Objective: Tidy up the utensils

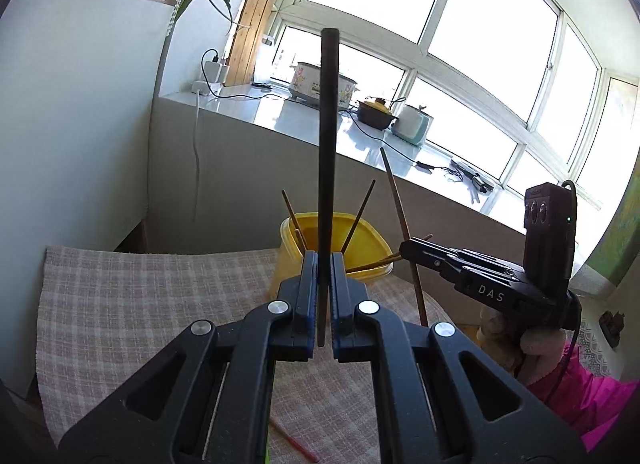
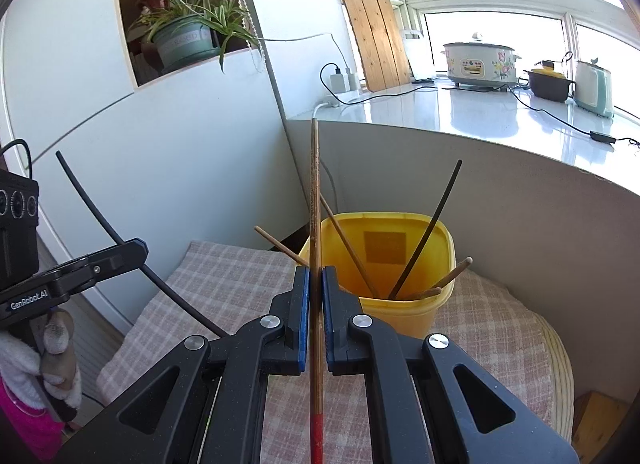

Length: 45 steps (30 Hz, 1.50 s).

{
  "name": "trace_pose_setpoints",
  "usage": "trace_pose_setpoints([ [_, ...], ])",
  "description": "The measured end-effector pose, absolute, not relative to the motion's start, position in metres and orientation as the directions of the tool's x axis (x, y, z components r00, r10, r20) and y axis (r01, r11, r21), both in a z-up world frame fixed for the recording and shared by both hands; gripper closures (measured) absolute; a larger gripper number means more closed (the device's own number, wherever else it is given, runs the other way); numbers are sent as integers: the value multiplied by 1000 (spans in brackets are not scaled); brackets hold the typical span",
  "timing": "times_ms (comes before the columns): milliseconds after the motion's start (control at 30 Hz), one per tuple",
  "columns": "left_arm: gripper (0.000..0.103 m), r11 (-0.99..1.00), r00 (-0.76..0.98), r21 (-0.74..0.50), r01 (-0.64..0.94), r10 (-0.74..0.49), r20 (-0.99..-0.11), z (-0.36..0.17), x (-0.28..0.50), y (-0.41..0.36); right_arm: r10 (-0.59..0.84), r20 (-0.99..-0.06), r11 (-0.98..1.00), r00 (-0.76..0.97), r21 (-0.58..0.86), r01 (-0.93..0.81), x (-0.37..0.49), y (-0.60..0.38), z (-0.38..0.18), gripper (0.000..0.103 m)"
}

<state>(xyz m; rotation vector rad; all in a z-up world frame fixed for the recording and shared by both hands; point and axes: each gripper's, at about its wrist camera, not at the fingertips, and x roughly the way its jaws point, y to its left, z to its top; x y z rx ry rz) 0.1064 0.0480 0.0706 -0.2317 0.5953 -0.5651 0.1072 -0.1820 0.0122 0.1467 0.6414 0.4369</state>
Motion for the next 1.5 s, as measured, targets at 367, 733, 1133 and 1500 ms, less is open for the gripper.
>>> trace_pose_setpoints([
  [367, 100, 805, 690, -344, 484, -592, -416, 96, 129, 26, 389, -446, 914, 806, 299, -275, 137, -200, 34, 98],
  [733, 100, 822, 715, -304, 482, -570, -405, 102, 142, 17, 315, -404, 936, 859, 285, -208, 160, -191, 37, 98],
  [1133, 100, 806, 706, -360, 469, -587, -395, 100, 162, 17, 256, -393, 945, 883, 295, -143, 178, -193, 30, 98],
  [1500, 100, 828, 725, -327, 454, -557, -404, 101, 174, 4, 216, -396, 959, 892, 256, -119, 189, -182, 26, 98],
])
